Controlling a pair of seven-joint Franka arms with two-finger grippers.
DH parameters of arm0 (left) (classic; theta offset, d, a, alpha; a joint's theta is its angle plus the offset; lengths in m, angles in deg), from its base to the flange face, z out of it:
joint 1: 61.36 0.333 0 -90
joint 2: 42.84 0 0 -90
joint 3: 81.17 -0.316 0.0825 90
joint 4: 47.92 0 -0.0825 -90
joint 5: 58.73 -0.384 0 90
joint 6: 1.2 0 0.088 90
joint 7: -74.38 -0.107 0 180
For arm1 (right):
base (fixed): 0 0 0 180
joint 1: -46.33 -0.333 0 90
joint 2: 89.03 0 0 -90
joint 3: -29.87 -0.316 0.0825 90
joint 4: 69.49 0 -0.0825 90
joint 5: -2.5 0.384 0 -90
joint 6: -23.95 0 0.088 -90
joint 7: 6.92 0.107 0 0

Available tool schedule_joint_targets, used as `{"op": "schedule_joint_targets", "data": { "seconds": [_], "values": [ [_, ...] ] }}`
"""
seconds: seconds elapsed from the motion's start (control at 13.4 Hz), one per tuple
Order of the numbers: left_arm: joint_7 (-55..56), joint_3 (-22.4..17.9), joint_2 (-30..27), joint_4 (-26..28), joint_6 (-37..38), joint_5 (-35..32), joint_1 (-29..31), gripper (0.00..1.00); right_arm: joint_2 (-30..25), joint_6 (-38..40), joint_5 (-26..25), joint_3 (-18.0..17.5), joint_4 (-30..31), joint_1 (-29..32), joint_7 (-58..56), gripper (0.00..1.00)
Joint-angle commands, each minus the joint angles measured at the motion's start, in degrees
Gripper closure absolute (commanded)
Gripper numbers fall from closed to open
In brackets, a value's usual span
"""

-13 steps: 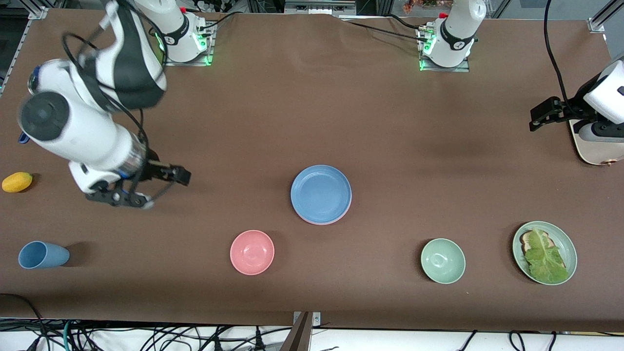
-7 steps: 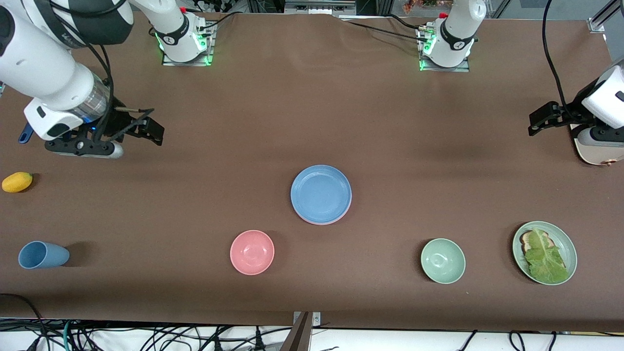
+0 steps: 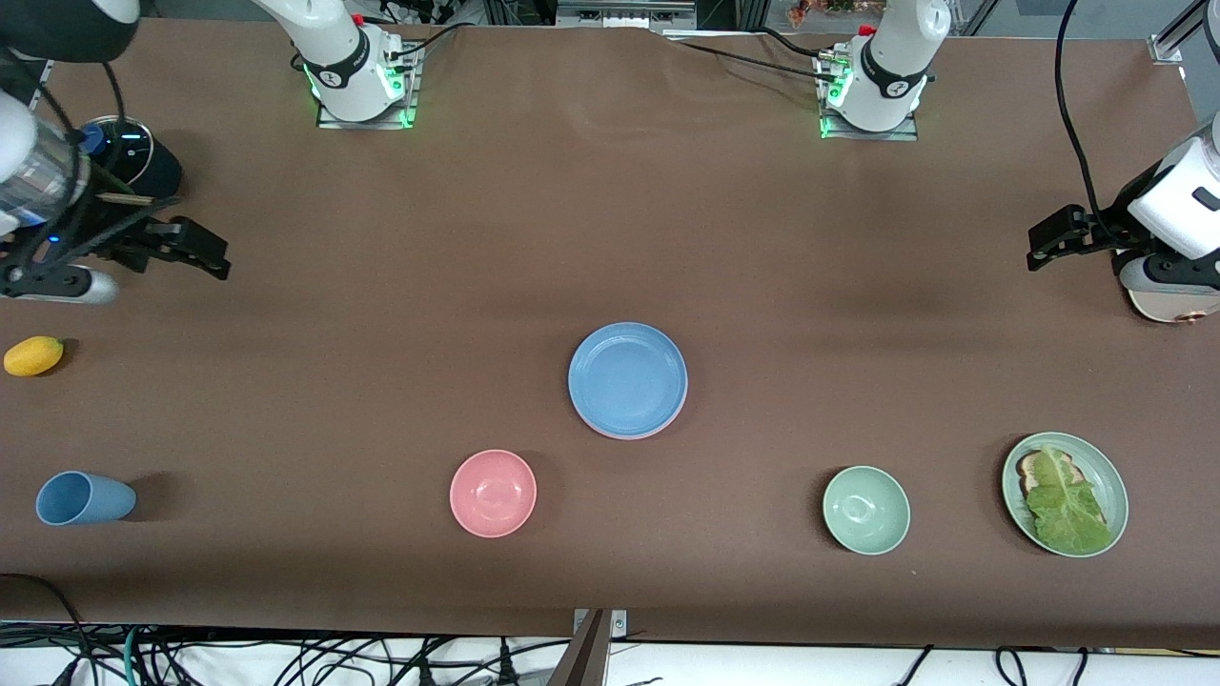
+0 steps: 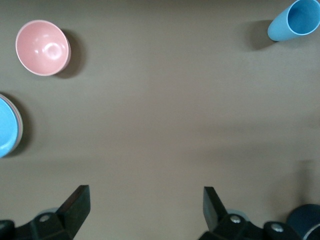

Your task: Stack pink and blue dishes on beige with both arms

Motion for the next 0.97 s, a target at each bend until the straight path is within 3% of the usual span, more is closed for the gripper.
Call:
{"op": "schedule_joint_targets", "data": {
  "seconds": [0.0,0.89],
  "values": [
    [-0.43,-0.32,0.44,-1.16,0.23,1.52,0.14,0.00,-0.11,4.38,-0.09,-2.60,-1.88,2.88,-2.62,0.00],
    [-0.43,-0.32,0.44,-1.16,0.23,1.52,0.06,0.00,-0.29,4.47,-0.09,-2.69,-2.32,2.80,-2.09,0.00]
  ]
}}
